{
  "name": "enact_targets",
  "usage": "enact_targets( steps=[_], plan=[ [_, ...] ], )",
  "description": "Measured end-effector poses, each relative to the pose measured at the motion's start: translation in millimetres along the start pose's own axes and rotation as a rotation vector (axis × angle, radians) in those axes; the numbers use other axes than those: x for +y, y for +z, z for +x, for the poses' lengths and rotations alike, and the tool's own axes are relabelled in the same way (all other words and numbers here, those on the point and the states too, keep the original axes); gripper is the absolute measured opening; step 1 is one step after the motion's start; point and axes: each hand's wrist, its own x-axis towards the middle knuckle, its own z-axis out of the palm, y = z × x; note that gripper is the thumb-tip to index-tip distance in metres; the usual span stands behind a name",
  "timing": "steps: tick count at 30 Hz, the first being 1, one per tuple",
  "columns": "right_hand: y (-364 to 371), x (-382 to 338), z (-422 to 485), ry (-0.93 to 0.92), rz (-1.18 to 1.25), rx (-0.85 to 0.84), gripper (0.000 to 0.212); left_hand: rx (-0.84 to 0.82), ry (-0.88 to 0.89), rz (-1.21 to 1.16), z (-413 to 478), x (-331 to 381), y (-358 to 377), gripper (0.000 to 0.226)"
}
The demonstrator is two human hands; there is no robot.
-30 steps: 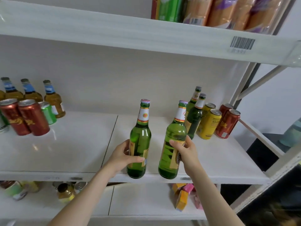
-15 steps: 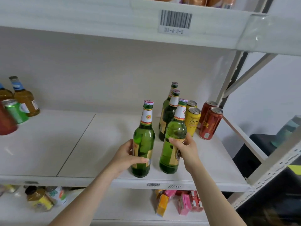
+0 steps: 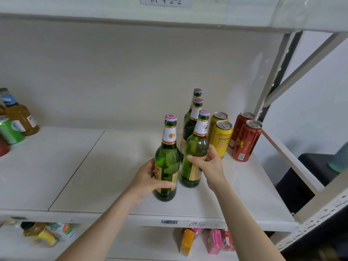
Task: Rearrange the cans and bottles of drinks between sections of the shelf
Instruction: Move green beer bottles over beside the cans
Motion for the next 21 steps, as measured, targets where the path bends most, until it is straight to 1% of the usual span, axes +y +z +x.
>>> enact_targets(
  steps=[3, 6, 8, 13, 19, 21],
  plan=[
    [-1, 3, 9, 0.000, 0.001, -0.021, 0.049, 0.002, 0.001, 0.001, 5, -1, 0, 0.073],
    [-2, 6, 16, -0.002, 0.004, -0.045, 0.055, 0.002, 0.010, 0.000, 9, -2, 2, 0.080],
    [-2, 9, 20, -0.005, 0.004, -0.058, 0.055, 0.006, 0.013, -0.005, 13, -3, 3, 0.078],
    [-3, 13, 27, -0.013, -0.004, -0.080, 0.059, 0.021, 0.037, -0.016, 20, -4, 5, 0.065],
    [-1, 16, 30, -0.002, -0.051, -0.063, 0.067, 0.035, 0.036, -0.007, 21, -9, 6, 0.073],
    [-2, 16, 30, 0.012, -0.070, -0.052, 0.069, 0.044, 0.043, -0.011, 20, -11, 5, 0.072]
  ],
)
